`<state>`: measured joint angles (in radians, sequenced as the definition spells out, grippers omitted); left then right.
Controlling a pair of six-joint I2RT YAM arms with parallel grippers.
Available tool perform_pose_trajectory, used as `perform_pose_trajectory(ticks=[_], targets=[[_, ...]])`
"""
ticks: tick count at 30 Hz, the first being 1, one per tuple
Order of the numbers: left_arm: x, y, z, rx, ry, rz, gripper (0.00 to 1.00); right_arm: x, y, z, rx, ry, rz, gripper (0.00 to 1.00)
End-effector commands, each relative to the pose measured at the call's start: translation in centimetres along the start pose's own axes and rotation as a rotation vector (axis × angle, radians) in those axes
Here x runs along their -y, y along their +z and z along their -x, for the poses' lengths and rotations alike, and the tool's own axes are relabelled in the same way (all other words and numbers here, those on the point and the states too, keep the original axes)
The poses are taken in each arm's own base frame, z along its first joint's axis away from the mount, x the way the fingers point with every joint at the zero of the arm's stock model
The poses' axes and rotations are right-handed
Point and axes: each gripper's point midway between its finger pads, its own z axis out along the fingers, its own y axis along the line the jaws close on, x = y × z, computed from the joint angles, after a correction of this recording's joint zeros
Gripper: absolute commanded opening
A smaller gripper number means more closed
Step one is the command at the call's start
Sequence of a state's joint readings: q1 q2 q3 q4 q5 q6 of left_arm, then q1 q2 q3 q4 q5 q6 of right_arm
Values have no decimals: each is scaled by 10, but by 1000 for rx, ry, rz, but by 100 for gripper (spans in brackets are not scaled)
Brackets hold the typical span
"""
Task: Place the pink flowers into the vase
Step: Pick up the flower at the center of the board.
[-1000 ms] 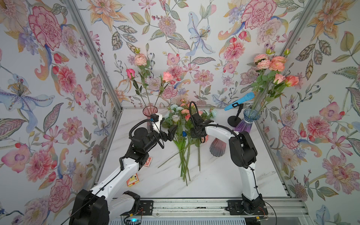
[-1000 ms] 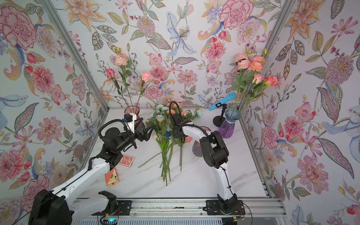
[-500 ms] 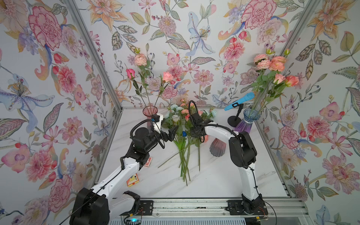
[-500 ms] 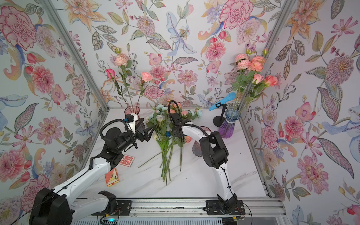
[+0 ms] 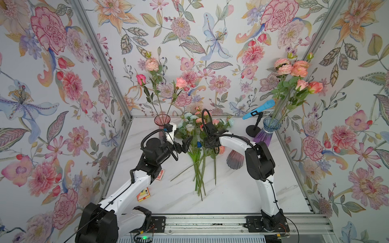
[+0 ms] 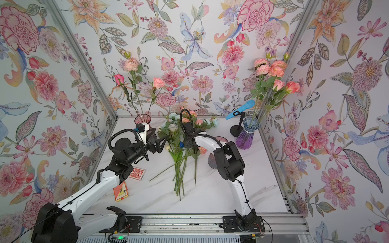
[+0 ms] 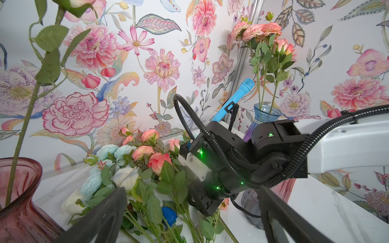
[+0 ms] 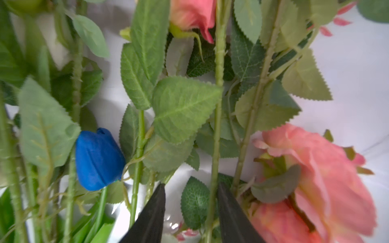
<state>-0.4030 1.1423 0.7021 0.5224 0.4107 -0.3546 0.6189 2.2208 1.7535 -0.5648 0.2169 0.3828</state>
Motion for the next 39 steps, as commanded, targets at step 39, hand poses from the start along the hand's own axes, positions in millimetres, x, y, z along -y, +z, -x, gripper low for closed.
perform_pose_trajectory(ticks=[39], targets=[[8, 4, -12, -22, -10, -22, 100, 11, -42, 29, 67, 67, 51, 1]])
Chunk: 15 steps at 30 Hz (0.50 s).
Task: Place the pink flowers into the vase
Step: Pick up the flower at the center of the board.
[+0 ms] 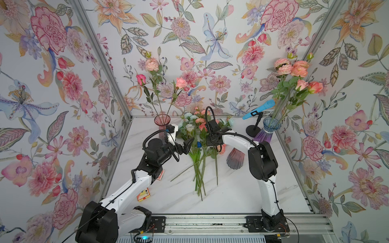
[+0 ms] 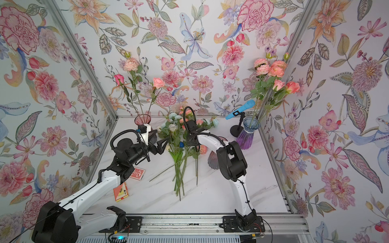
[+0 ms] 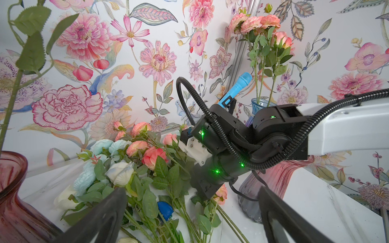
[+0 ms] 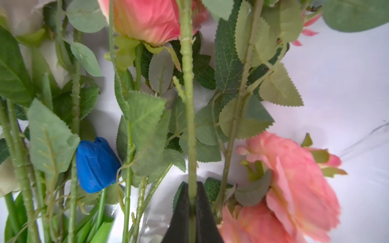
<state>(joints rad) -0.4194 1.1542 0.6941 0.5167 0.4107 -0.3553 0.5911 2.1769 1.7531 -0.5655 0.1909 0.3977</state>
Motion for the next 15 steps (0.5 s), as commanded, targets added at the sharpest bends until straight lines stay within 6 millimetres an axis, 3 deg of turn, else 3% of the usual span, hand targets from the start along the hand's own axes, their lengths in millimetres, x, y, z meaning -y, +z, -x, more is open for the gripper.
perform_pose_trajectory(ticks=[1, 15], targets=[[3, 2, -2, 3, -5, -10, 100, 0, -30, 17, 44, 20, 30, 0], [-5, 22, -4, -9, -97, 1, 100, -4, -99, 37, 159, 18, 83, 0]])
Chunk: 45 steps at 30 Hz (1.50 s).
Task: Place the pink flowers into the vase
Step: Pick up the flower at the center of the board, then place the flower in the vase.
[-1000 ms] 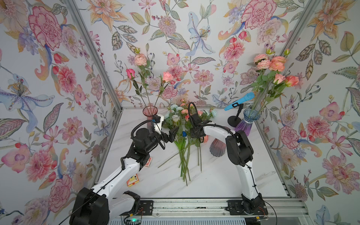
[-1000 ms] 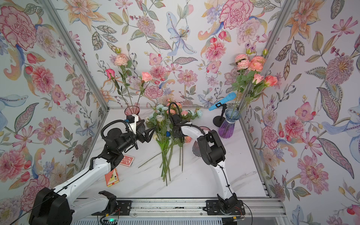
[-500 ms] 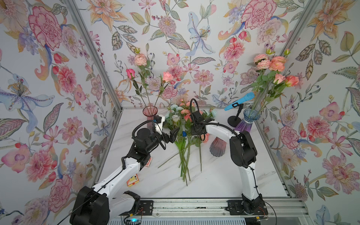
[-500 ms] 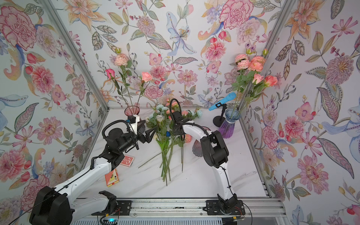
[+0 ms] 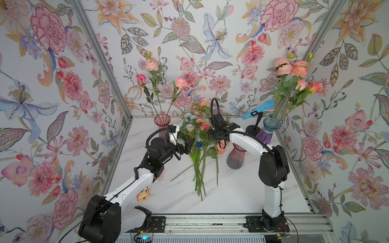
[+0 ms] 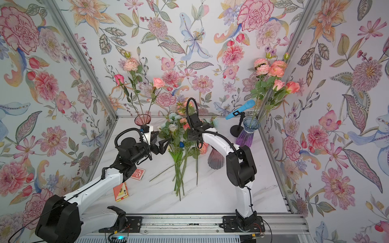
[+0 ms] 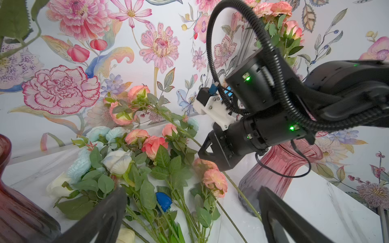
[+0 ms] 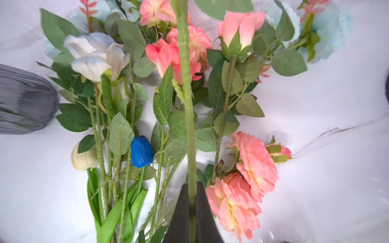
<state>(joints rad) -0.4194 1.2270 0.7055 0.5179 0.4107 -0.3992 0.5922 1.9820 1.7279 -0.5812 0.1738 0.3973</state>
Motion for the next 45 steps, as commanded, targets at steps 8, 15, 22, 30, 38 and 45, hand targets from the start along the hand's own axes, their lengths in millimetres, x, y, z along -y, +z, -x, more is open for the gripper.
perform_pose_trajectory(ticks=[8, 15, 22, 30, 38, 45], targets=[[1, 34, 29, 76, -157, -34, 100, -13, -48, 1, 84, -19, 83, 0], [1, 65, 32, 72, -245, -94, 97, -23, -67, -5, 120, -41, 148, 0], [-2, 101, 25, 36, -373, -139, 95, -39, -87, -9, 151, -98, 198, 0], [4, 121, 36, 46, -482, -223, 87, -53, -96, -11, 178, -151, 227, 0], [5, 131, 35, 51, -592, -286, 77, -59, -102, -8, 203, -166, 233, 0], [3, 135, 28, 35, -646, -291, 75, -57, -109, -4, 228, -168, 224, 0]])
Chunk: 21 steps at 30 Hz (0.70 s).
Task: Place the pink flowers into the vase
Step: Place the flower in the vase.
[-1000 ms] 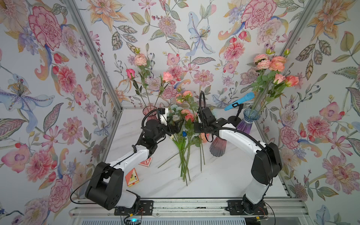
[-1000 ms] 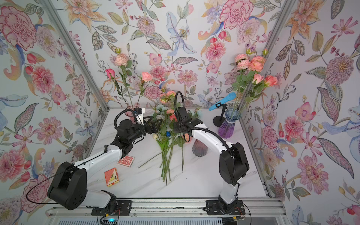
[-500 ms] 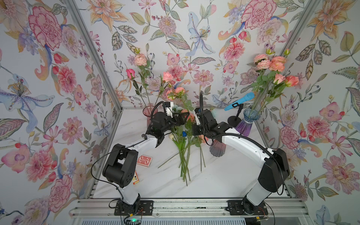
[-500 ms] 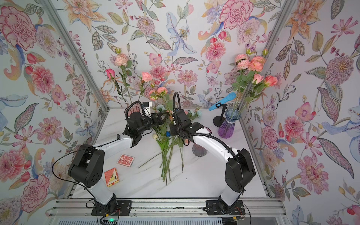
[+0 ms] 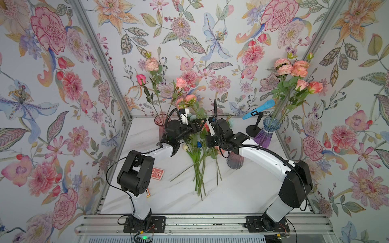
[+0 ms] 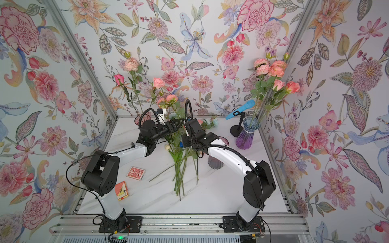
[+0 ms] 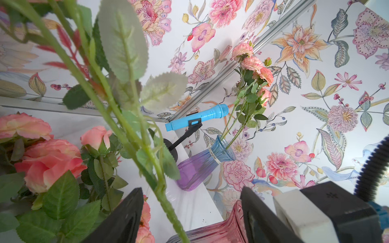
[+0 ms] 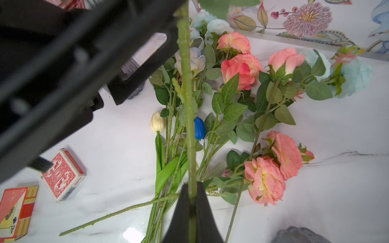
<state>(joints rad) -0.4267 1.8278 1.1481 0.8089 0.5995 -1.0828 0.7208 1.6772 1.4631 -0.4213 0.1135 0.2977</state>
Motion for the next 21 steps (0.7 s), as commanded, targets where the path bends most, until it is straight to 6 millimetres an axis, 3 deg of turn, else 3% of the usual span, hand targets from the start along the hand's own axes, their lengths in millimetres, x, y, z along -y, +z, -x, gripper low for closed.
perform_pose_trajectory(ticks=[1, 6, 14, 21], targets=[[15, 5, 8, 15, -18, -63, 74, -4, -19, 18, 78, -13, 8, 0], [14, 7, 5, 10, -32, -70, 62, -4, -18, 17, 77, -15, 6, 0], [19, 15, -4, -15, -46, -98, 56, -4, -15, 18, 82, -13, 3, 0], [21, 19, -5, -25, -44, -114, 38, -4, -16, 20, 85, -13, 2, 0]])
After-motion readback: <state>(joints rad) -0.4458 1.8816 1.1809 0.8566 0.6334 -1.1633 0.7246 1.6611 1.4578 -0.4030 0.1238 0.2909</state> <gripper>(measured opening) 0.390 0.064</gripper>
